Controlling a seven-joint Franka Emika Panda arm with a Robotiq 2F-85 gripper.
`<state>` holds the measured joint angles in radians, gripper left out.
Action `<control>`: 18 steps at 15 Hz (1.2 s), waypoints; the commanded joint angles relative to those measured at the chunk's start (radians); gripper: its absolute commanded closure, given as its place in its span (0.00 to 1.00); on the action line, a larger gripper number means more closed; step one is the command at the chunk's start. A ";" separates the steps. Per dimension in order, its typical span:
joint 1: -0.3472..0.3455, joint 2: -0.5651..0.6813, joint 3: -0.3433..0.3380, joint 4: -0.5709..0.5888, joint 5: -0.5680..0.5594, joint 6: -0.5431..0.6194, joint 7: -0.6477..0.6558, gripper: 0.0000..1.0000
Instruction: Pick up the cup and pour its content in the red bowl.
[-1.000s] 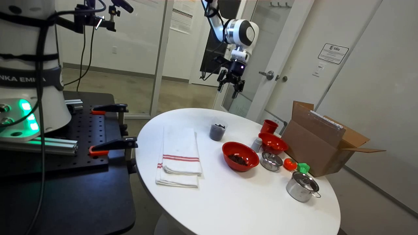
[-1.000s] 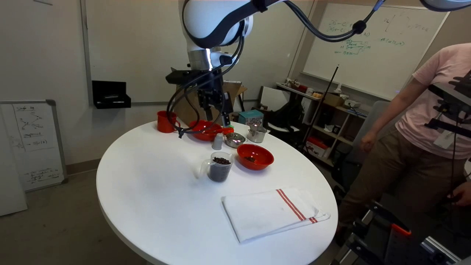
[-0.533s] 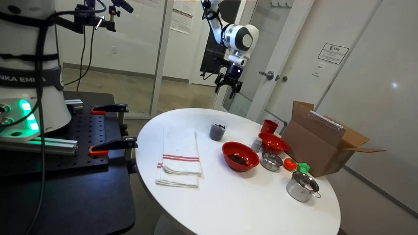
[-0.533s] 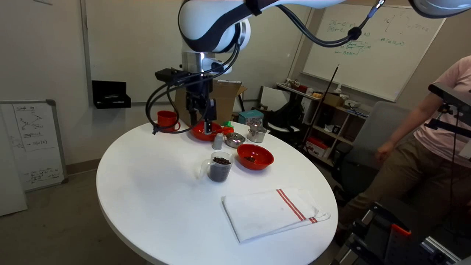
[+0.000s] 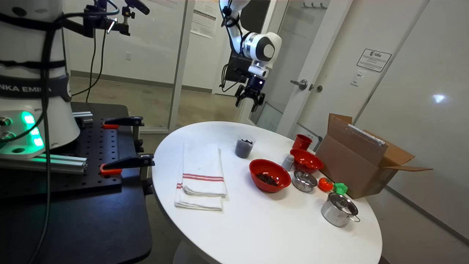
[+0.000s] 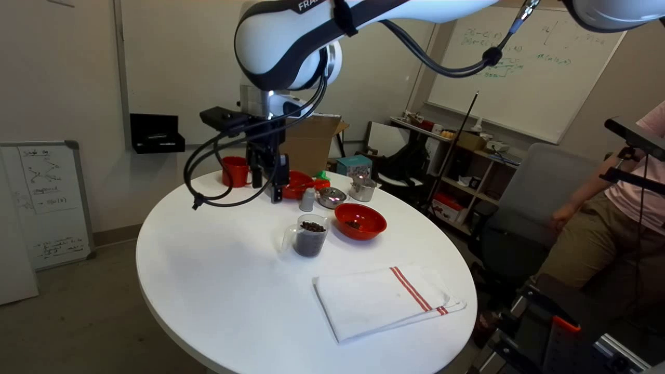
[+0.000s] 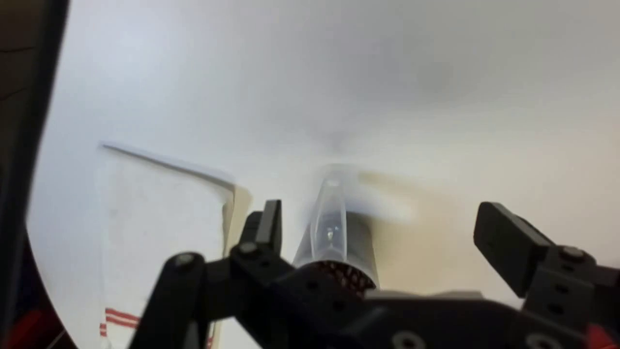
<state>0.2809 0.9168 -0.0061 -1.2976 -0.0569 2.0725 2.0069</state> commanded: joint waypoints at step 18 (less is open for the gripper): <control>-0.124 -0.127 0.039 -0.414 0.219 0.359 -0.038 0.00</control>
<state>0.1816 0.8580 0.0086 -1.6312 0.1289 2.4223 2.0472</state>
